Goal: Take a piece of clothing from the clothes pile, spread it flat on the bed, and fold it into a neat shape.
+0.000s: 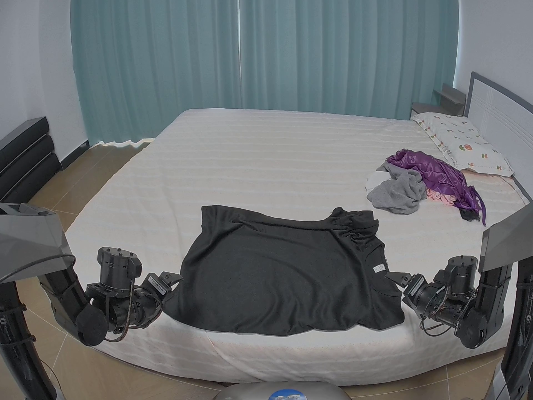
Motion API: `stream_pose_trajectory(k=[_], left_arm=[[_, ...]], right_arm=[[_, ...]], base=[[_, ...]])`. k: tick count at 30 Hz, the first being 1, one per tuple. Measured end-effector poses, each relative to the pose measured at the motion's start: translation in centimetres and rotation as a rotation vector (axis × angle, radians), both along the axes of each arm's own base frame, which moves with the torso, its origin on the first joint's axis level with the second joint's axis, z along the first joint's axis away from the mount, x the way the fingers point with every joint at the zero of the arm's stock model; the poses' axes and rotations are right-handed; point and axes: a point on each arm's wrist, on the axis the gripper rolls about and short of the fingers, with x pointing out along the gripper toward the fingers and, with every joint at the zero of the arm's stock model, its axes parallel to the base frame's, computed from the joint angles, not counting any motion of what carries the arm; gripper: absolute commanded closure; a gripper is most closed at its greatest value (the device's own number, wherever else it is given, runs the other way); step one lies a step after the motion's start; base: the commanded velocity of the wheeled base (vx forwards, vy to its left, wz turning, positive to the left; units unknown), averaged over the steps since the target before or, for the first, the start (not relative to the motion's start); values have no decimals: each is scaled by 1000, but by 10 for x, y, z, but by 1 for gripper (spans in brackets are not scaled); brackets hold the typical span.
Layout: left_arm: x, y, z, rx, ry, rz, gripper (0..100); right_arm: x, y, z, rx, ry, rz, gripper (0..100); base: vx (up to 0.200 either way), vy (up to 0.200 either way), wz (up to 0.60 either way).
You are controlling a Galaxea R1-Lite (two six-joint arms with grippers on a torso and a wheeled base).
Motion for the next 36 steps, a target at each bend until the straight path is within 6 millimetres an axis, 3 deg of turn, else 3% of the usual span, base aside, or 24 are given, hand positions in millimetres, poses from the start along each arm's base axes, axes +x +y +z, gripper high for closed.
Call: stream_pose_trajectory(k=[11, 23, 32, 36], left_arm=[[-2, -3, 2, -11, -2, -3, 0], [-3, -2, 1, 4, -1, -1, 0], [-1, 1, -1, 15, 1, 13, 0], [1, 4, -5, 50, 9, 33, 0]], right_arm=[[0, 1, 0, -1, 1, 2, 0], [-2, 3, -1, -5, 6, 11, 0], [-5, 5, -2, -8, 16, 22, 0], [-5, 6, -2, -8, 18, 23, 0]], base=[[0, -200, 0], [0, 0, 0], [-200, 0, 0], [0, 0, 0]])
